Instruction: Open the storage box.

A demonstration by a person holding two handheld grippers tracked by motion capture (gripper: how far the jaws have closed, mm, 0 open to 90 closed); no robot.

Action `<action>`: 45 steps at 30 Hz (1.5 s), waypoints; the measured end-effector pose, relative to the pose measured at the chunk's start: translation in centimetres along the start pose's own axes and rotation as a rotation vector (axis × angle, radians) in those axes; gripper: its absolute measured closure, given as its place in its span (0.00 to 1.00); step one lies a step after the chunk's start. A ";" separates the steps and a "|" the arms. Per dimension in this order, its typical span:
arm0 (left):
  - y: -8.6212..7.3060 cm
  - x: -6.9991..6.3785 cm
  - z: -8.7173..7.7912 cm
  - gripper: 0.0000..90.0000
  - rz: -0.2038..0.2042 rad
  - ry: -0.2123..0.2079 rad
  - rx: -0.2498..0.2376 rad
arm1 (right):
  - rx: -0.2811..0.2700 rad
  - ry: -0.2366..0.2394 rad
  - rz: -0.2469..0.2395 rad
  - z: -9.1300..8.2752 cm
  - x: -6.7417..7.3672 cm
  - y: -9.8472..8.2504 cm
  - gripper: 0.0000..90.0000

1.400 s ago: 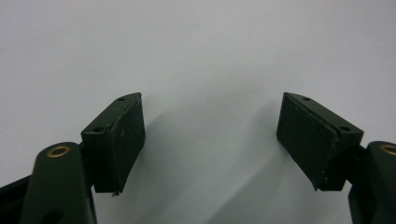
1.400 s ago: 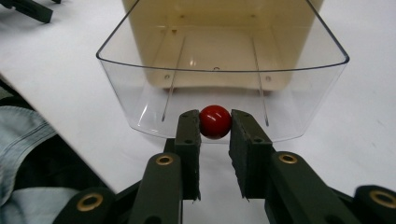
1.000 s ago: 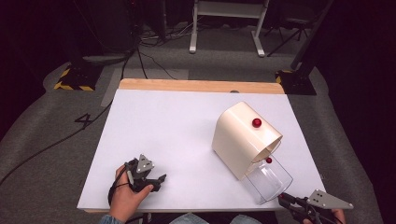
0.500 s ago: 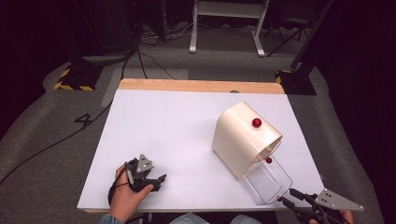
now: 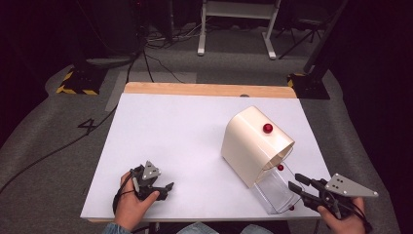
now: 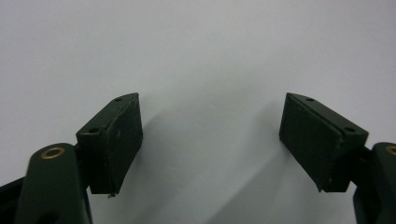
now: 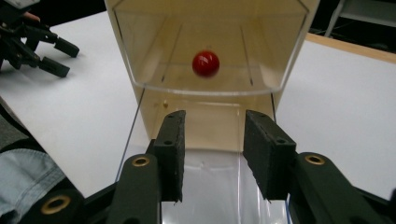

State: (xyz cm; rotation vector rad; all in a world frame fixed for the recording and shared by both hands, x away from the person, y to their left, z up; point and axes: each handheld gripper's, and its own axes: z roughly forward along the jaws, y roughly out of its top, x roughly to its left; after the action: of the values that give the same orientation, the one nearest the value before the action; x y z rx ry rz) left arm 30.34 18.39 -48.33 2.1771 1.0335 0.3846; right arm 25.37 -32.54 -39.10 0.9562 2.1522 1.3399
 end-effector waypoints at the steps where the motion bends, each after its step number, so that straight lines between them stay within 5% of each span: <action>1: 0.0 0.0 0.0 0.24 0.000 0.000 -0.001 | -0.007 0.002 0.001 0.3 0.0 0.3 0.66; 10: -0.1 0.0 0.0 0.24 0.007 0.007 -0.002 | -0.027 0.030 -0.011 2.5 0.1 1.5 0.71; 25: -0.1 0.0 0.0 0.24 0.007 0.007 -0.002 | -0.023 0.004 -0.023 3.2 0.3 1.7 0.82; 45: -0.1 -0.1 0.0 0.24 0.007 0.007 -0.003 | -0.017 -0.004 -0.010 -2.7 1.4 -1.2 0.82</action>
State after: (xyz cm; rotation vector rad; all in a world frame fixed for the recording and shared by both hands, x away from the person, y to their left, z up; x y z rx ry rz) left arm 30.21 18.38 -48.38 2.1788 1.0281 0.3972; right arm 22.26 -33.44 -38.98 0.9391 2.1367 1.3487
